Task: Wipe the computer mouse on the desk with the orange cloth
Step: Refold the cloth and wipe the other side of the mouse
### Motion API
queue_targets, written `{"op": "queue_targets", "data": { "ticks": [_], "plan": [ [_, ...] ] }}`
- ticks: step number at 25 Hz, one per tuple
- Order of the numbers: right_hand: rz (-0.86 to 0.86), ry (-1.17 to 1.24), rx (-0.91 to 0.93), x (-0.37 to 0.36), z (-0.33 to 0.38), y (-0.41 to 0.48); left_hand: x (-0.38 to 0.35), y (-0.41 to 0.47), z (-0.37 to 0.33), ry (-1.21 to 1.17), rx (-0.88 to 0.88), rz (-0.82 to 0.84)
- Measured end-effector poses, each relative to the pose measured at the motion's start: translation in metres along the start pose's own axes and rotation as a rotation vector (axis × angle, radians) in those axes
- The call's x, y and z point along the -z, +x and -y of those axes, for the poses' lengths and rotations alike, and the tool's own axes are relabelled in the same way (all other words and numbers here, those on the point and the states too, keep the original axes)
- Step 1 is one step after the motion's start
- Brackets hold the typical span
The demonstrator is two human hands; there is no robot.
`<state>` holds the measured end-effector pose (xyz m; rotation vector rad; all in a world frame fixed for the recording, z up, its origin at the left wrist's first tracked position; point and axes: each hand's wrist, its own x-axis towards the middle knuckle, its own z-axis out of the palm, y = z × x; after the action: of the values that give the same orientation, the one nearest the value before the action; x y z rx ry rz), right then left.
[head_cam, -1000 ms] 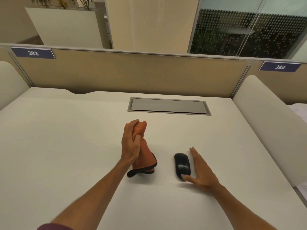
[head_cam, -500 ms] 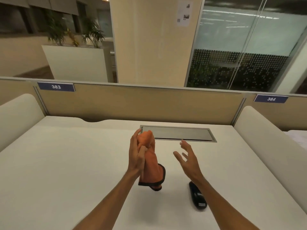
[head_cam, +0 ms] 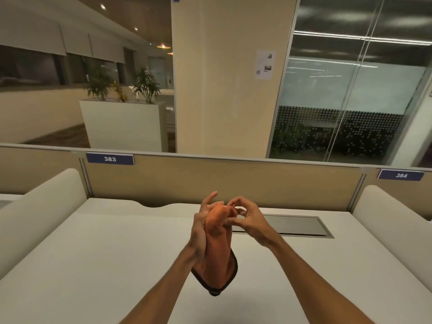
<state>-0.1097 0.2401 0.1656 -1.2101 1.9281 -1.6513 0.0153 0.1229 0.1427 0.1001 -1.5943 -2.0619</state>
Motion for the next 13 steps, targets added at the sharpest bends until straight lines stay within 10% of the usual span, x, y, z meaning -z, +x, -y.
{"op": "queue_targets", "data": {
  "ticks": [13],
  "plan": [
    [-0.063, -0.202, 0.155, -0.036, -0.001, 0.041, 0.103, 0.041, -0.053, 0.646, -0.05, 0.189]
  ]
}}
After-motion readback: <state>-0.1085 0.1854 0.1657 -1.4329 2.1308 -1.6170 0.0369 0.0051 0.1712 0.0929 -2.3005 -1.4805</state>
